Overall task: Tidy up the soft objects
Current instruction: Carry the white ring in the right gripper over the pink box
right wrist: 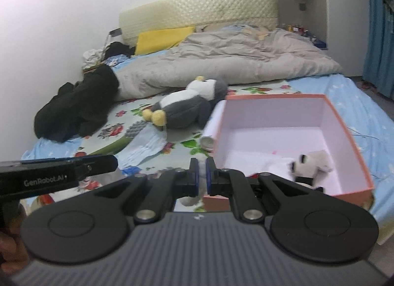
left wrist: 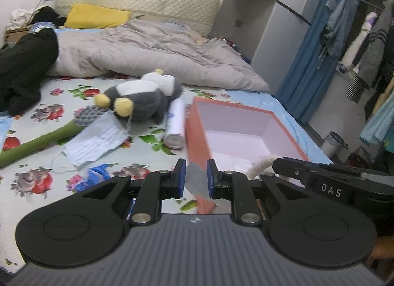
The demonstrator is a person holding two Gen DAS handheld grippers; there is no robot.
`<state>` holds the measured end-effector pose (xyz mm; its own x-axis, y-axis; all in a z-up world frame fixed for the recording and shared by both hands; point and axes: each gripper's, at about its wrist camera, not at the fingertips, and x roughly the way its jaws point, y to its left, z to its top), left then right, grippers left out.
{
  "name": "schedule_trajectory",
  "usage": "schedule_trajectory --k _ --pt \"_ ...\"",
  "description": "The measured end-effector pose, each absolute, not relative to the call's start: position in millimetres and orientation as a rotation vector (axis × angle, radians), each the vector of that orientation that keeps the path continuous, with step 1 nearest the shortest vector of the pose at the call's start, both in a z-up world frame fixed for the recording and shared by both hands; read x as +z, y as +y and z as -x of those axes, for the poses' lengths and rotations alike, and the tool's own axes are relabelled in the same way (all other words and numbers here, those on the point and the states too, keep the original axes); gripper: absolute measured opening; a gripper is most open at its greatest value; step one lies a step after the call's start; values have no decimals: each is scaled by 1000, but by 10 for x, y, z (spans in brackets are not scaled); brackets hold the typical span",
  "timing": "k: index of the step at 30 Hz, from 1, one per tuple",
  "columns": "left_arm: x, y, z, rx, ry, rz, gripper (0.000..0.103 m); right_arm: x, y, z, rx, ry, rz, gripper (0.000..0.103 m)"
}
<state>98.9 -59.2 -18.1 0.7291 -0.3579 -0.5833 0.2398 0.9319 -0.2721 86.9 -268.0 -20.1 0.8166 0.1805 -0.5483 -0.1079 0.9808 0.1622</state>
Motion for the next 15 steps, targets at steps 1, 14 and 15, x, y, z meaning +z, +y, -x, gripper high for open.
schedule_trajectory --k 1,14,15 --pt "-177 -656 -981 -341 682 183 21 -194 -2748 -837 144 596 -129 10" --pt "-190 -1485 -1210 -445 727 152 21 -236 -3439 -791 32 610 -191 10" --pt "-195 -1544 -1259 -450 732 147 21 -245 -3492 -834 28 612 -198 10"
